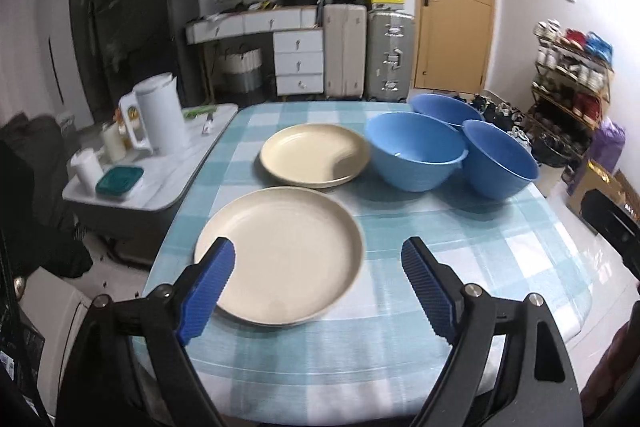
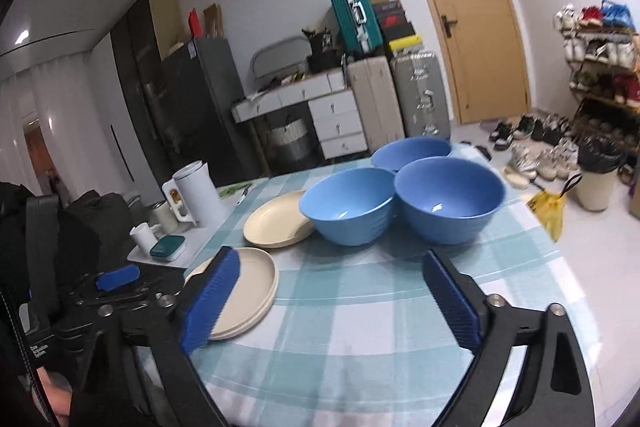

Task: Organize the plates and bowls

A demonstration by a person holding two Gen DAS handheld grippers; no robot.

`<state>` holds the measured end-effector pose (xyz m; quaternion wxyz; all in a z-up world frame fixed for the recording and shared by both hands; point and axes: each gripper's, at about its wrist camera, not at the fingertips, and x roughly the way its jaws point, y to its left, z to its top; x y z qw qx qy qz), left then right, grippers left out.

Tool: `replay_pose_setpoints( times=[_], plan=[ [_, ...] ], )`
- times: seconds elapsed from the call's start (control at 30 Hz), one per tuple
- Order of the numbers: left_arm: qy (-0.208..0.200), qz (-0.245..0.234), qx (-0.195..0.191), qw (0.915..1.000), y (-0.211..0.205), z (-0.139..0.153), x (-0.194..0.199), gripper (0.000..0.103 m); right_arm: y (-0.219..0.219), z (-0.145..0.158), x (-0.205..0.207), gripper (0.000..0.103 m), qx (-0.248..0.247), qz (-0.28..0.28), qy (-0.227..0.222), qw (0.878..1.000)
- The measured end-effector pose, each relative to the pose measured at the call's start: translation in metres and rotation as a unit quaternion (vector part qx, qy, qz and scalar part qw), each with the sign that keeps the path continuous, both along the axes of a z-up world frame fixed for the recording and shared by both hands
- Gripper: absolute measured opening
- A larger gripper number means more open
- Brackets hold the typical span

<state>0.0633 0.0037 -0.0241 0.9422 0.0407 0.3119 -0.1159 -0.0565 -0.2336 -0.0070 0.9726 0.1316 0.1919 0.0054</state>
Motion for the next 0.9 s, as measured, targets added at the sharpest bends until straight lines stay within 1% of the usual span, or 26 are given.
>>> replay_pose_setpoints(
  times=[0.07, 0.13, 0.2, 0.27, 0.3, 0.4, 0.43, 0.5, 0.63, 0.73, 0.83, 0.9],
  plan=[
    [-0.017, 0.001, 0.014, 0.9997, -0.010, 0.001, -0.011, 0.086, 0.001, 0.000, -0.015, 0.098, -0.012, -0.007, -0.010, 1.000],
    [-0.031, 0.002, 0.020, 0.9993, -0.016, 0.002, -0.020, 0.086, 0.004, 0.000, -0.026, 0.100, -0.031, -0.012, -0.013, 0.999],
    [-0.043, 0.005, 0.017, 0.9989, -0.019, 0.004, -0.029, 0.086, 0.002, 0.000, -0.037, 0.100, -0.039, -0.015, -0.009, 0.999],
    [-0.054, 0.014, 0.020, 0.9982, -0.021, 0.007, -0.037, 0.086, 0.001, 0.000, -0.044, 0.100, -0.038, -0.014, -0.007, 0.999],
    [-0.056, 0.015, 0.015, 0.9982, -0.021, 0.009, -0.040, 0.086, 0.000, -0.001, -0.049, 0.100, -0.038, -0.014, -0.008, 0.999],
    [-0.041, -0.001, -0.018, 0.9990, -0.019, 0.009, -0.049, 0.087, -0.002, -0.001, -0.057, 0.100, -0.030, -0.014, -0.004, 0.999],
    [-0.035, -0.005, -0.023, 0.9991, -0.020, 0.009, -0.050, 0.087, -0.001, -0.002, -0.057, 0.100, -0.025, -0.011, -0.001, 1.000],
    [-0.027, -0.009, -0.018, 0.9994, -0.024, 0.007, -0.053, 0.087, -0.001, -0.004, -0.061, 0.100, -0.021, -0.009, -0.001, 1.000],
    [-0.028, -0.020, -0.012, 0.9993, -0.031, 0.002, -0.061, 0.087, 0.006, -0.003, -0.063, 0.100, -0.027, -0.004, 0.000, 1.000],
    [-0.035, -0.026, -0.003, 0.9991, -0.034, 0.003, -0.066, 0.087, 0.016, -0.001, -0.062, 0.100, -0.047, -0.002, -0.001, 0.999],
    [-0.037, -0.022, -0.015, 0.9990, -0.029, 0.006, -0.066, 0.087, 0.027, -0.001, -0.064, 0.100, -0.072, 0.007, -0.002, 0.997],
    [-0.031, -0.021, -0.024, 0.9990, -0.026, 0.006, -0.064, 0.087, 0.030, -0.002, -0.065, 0.100, -0.079, 0.009, -0.003, 0.997]
  ],
)
